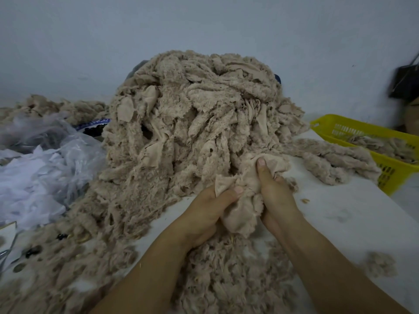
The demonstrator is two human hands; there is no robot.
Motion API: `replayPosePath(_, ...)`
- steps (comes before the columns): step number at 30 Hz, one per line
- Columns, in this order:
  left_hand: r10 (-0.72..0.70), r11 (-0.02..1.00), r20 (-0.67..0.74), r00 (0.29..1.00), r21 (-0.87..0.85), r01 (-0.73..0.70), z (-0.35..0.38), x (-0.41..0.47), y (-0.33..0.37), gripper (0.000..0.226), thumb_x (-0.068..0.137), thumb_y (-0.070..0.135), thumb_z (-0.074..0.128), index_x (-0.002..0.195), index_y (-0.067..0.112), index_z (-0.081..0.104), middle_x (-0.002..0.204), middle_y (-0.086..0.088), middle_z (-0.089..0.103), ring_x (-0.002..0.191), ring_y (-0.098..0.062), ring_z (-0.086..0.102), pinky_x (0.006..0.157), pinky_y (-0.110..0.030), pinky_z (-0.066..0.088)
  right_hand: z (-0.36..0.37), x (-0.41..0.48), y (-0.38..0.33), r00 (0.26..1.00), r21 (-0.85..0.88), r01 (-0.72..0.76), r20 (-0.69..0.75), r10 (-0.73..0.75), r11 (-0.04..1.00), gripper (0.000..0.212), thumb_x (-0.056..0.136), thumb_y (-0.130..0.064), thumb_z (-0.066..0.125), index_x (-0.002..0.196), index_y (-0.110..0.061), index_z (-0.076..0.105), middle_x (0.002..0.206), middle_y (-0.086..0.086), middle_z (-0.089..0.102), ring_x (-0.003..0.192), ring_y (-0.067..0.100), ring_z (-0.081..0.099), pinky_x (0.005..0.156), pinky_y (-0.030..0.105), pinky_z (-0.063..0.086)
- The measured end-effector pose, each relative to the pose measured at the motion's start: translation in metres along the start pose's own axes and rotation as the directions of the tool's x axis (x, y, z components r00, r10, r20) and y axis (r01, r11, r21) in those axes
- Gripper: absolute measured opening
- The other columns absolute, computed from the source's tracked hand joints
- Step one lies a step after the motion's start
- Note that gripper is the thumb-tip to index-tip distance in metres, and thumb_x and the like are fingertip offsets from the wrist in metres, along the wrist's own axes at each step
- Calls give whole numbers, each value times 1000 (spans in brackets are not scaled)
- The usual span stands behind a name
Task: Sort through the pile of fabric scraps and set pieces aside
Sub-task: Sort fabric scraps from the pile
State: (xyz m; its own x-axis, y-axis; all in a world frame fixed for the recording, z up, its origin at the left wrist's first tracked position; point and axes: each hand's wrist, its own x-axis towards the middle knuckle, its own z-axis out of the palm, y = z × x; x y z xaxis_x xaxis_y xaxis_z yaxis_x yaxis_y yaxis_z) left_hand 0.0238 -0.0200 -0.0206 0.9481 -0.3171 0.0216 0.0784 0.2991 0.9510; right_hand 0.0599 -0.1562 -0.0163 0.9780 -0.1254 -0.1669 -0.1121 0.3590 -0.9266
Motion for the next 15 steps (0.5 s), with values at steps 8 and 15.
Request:
replayPosePath(8, -93, 996, 40, 995, -10, 94, -5, -3, 0, 13, 72, 16, 68, 77, 14, 80, 82, -5, 73, 75, -14, 69, 68, -25, 56, -18, 12, -7, 998, 2, 9, -70, -9, 1000, 24, 104, -22, 47, 97, -7, 65, 86, 21, 60, 68, 26, 56, 63, 34, 50)
replayPosePath(15, -74, 981, -83, 994, -186, 57, -16, 1, 2, 27, 90, -2, 55, 89, 8, 80, 99, -13, 75, 87, -19, 73, 73, -30, 60, -24, 16, -7, 998, 300, -6, -60, 26, 954, 30, 107, -15, 39, 80, -18, 53, 55, -2, 37, 41, 7, 25, 34, 20, 23)
